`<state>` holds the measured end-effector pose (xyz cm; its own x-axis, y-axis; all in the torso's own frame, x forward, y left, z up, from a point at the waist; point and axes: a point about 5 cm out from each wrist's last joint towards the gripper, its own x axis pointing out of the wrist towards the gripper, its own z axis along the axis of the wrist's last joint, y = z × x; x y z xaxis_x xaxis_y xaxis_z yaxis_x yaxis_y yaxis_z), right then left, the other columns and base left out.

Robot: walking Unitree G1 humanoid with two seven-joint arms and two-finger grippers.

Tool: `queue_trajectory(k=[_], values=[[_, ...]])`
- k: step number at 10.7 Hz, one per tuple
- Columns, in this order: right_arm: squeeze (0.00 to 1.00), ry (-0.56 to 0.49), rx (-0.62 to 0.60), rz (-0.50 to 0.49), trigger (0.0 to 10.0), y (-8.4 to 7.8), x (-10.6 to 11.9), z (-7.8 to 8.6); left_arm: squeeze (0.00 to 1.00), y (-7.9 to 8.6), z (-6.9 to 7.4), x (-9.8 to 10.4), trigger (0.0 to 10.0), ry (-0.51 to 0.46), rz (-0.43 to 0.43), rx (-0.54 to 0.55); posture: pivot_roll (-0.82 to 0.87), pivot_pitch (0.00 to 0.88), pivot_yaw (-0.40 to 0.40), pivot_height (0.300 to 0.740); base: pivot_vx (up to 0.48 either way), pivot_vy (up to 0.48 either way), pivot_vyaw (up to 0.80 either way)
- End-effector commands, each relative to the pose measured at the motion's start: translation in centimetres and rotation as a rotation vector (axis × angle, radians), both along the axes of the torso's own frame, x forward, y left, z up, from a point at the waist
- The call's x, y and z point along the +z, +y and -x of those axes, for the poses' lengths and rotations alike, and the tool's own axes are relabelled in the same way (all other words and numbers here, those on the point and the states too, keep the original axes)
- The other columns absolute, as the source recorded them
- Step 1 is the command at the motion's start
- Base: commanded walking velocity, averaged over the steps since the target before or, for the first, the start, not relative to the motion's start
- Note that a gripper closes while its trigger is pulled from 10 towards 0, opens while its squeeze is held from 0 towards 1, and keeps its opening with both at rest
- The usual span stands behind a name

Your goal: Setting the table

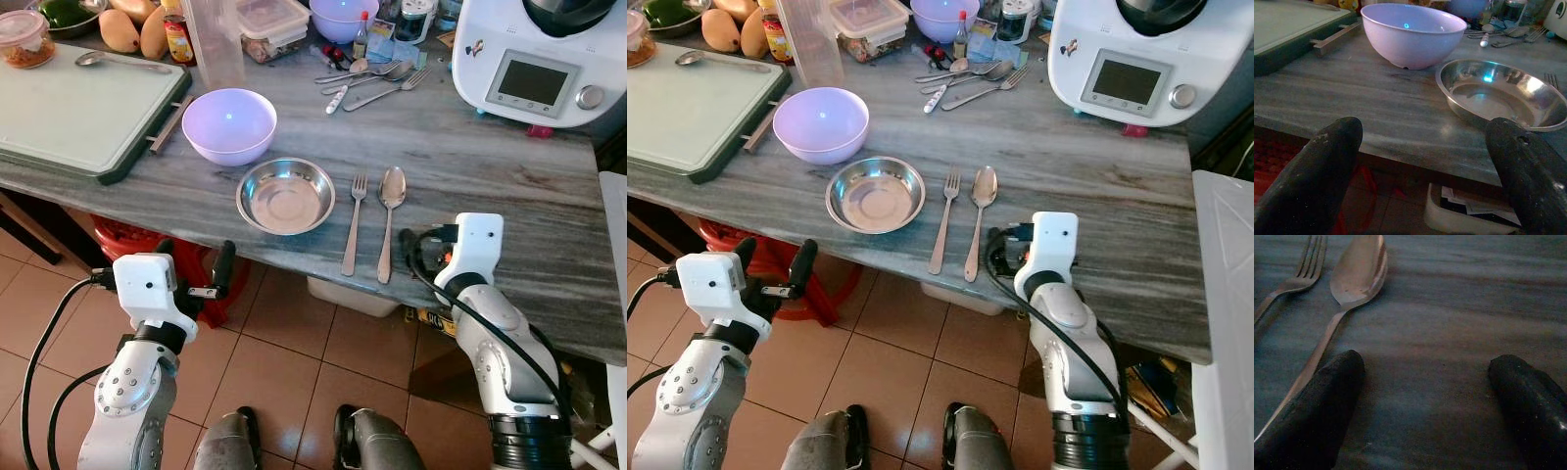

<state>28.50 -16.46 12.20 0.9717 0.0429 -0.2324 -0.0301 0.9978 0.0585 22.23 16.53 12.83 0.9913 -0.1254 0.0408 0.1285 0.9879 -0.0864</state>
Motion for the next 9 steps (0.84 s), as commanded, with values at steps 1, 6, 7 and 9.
queue_trajectory(k=[1, 6, 7, 9], values=[[0.00, 0.047, 0.053, -0.032, 10.0, 1.0, -1.0, 0.1, 0.00, 0.0, 0.2, 0.1, 10.0, 0.002, -0.013, 0.003, 0.02, 0.201, -0.011, 0.740, 0.000, 0.000, 0.00], [0.00, -0.011, 0.015, 0.030, 10.0, -0.2, -0.3, 1.2, 0.00, -0.2, 0.0, 0.5, 10.0, -0.021, -0.021, -0.006, 0.02, 0.192, -0.013, 0.740, 0.000, 0.000, 0.00], [0.00, -0.066, 0.015, 0.055, 10.0, -0.4, 0.3, 1.6, 0.00, -0.4, -0.1, 0.7, 10.0, -0.034, -0.029, -0.010, 0.02, 0.187, -0.012, 0.740, 0.000, 0.000, 0.00], [0.00, -0.232, -0.007, 0.137, 10.0, -1.1, 2.2, 3.0, 0.00, 0.2, -0.9, 1.7, 10.0, -0.084, -0.035, 0.048, 0.02, 0.157, -0.017, 0.740, 0.000, 0.000, 0.00]])
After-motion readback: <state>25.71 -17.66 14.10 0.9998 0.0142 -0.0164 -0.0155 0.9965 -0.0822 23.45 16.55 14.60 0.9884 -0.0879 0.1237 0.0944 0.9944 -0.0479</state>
